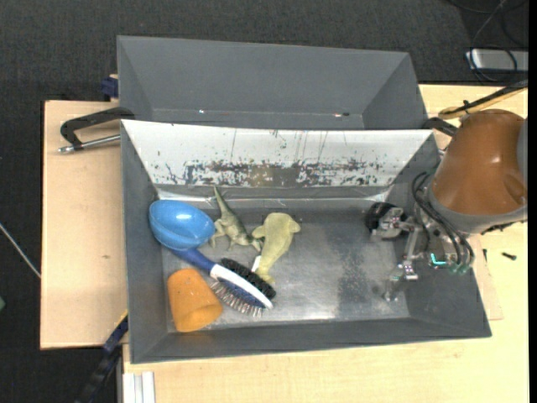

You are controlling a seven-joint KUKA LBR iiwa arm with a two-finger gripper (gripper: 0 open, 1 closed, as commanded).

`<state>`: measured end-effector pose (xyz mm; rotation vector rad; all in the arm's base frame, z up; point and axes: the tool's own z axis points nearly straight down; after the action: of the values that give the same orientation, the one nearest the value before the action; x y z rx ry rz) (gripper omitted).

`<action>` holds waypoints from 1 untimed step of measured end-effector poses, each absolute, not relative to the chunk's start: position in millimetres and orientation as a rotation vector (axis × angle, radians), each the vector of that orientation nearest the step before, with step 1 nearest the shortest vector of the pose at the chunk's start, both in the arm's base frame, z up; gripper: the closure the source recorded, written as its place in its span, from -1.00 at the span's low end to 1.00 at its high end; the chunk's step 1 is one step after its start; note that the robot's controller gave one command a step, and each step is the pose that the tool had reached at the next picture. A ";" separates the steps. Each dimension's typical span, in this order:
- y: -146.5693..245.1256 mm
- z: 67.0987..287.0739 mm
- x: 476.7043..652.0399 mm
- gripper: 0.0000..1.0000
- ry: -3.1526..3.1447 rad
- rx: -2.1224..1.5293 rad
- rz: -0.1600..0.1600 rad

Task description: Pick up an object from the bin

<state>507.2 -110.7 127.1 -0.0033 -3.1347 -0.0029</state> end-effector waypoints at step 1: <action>-2.5 128.5 536.6 -1.00 -3.124 0.393 -0.005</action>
Offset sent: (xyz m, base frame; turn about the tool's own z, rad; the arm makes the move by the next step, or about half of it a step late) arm 0.0278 0.1038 0.0006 -0.2466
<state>536.6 -2.5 128.5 0.3928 -3.1239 -0.0052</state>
